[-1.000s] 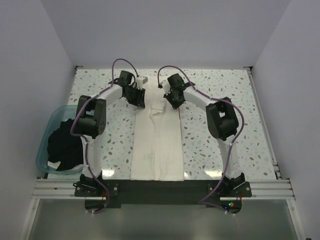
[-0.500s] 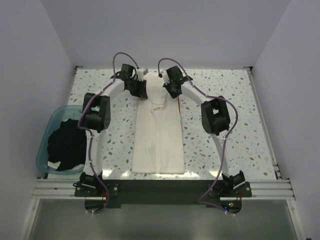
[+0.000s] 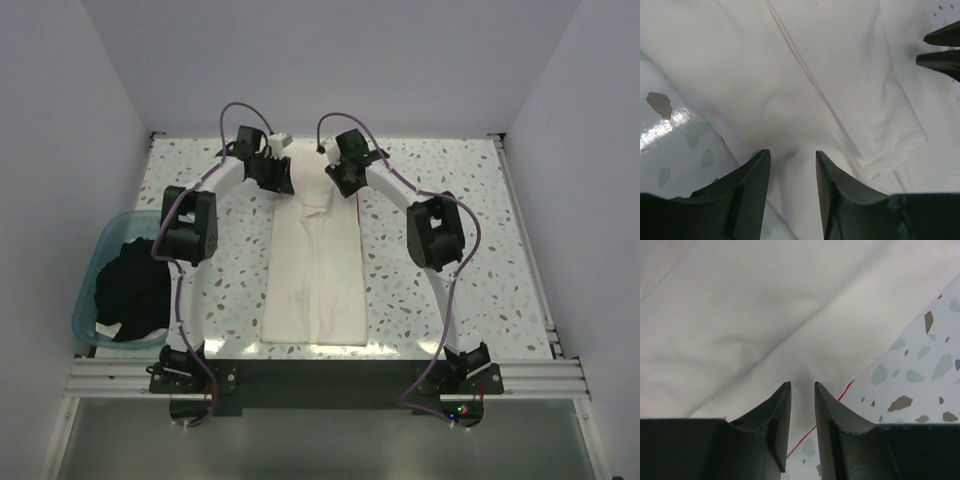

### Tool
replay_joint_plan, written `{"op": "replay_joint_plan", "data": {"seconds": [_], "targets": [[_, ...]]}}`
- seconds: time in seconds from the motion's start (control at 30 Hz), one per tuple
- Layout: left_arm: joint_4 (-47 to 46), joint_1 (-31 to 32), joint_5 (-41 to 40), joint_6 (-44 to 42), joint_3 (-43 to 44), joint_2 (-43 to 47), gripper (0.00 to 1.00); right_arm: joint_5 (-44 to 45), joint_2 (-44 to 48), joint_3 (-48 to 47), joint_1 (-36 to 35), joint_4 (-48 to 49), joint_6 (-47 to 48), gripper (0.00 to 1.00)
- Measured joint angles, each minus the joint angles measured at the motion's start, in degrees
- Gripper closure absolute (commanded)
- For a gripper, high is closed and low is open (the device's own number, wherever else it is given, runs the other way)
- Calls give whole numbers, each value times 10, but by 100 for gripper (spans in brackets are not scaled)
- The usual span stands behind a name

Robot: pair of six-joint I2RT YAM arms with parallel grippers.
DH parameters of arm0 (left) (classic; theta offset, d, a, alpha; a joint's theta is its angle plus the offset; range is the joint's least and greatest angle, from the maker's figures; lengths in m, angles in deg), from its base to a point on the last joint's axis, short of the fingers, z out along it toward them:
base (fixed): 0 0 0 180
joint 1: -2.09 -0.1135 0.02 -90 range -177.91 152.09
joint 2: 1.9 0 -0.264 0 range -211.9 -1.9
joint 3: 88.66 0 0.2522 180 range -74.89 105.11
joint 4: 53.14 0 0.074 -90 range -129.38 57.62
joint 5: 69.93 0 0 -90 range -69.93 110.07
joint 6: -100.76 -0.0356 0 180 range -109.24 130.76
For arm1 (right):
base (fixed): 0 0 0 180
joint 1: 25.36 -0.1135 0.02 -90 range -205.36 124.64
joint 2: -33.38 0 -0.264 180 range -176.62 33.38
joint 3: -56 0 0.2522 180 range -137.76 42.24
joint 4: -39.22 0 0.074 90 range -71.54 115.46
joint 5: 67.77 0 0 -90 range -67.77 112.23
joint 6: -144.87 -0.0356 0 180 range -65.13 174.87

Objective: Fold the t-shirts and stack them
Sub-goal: Fold the tshirt

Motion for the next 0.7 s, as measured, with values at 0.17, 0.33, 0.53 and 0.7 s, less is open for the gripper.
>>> {"op": "replay_joint_plan", "data": {"seconds": [0.17, 0.33, 0.53, 0.7], "targets": [[9, -5, -8, -24, -65, 94, 53, -66, 119, 94, -6, -26, -21, 67], [20, -2, -12, -52, -119, 190, 77, -112, 225, 173, -25, -50, -39, 78], [26, 25, -13, -67, -235, 224, 85, -144, 222, 257, -38, -72, -59, 83], [45, 47, -16, -61, -312, 212, 87, -137, 179, 282, -35, -83, -64, 88]]}}
